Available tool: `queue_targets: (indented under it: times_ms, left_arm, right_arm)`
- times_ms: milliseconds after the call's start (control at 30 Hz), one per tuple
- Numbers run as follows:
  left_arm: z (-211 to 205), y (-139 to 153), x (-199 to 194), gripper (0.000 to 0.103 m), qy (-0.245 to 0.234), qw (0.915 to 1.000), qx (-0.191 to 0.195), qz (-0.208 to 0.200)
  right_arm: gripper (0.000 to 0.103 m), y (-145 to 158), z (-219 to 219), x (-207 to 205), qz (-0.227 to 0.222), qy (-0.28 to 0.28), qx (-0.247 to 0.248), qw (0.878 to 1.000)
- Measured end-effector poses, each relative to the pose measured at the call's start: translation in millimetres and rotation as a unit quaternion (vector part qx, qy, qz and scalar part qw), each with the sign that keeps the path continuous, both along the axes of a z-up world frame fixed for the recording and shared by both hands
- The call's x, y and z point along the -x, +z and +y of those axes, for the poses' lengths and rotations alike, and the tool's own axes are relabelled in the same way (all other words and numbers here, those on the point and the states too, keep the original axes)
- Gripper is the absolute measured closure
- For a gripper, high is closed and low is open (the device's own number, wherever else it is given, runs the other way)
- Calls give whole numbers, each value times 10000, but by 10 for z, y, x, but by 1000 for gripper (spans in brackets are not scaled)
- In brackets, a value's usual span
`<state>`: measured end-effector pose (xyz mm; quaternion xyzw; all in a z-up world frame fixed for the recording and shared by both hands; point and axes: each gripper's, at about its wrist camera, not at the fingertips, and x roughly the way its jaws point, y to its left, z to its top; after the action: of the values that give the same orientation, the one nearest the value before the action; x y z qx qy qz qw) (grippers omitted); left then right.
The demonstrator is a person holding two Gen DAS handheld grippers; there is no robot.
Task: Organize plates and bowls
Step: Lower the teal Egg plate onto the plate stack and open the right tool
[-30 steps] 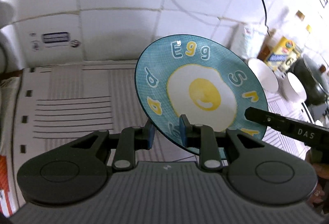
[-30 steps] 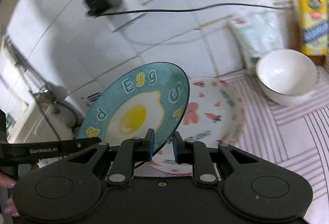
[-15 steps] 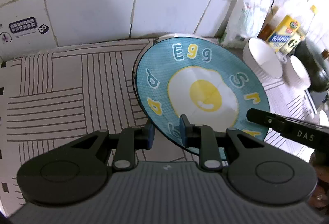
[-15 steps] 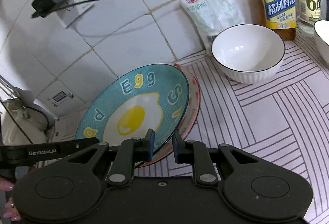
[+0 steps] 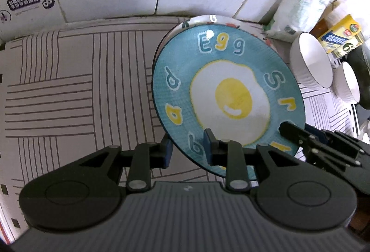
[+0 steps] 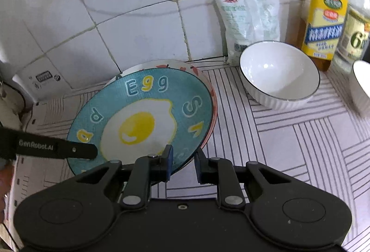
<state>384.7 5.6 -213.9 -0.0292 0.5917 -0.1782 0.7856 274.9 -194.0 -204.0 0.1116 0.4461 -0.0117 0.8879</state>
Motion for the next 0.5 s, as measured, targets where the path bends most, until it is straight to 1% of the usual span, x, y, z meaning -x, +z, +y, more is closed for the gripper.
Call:
queue_targets:
  times_ms: [100, 167, 367, 433, 500]
  left_arm:
    - [-72, -2, -12, 77, -2, 9998, -195, 38]
    - [-103, -8, -20, 77, 66, 9996, -283, 48]
    - [-142, -18, -9, 76, 344, 9986, -357, 185]
    - [-180, -10, 16, 77, 422, 9978, -491, 143]
    - [-234, 37, 75, 77, 496, 9969, -610, 42]
  right_arm:
    - [71, -9, 88, -66, 127, 145, 409, 9990]
    - [69, -35, 138, -107, 192, 217, 653, 9974]
    - [67, -55, 117, -172, 177, 372, 825, 9957]
    - [65, -60, 105, -165, 122, 484, 867, 9950]
    - [66, -42, 105, -134, 59, 581, 933, 9939]
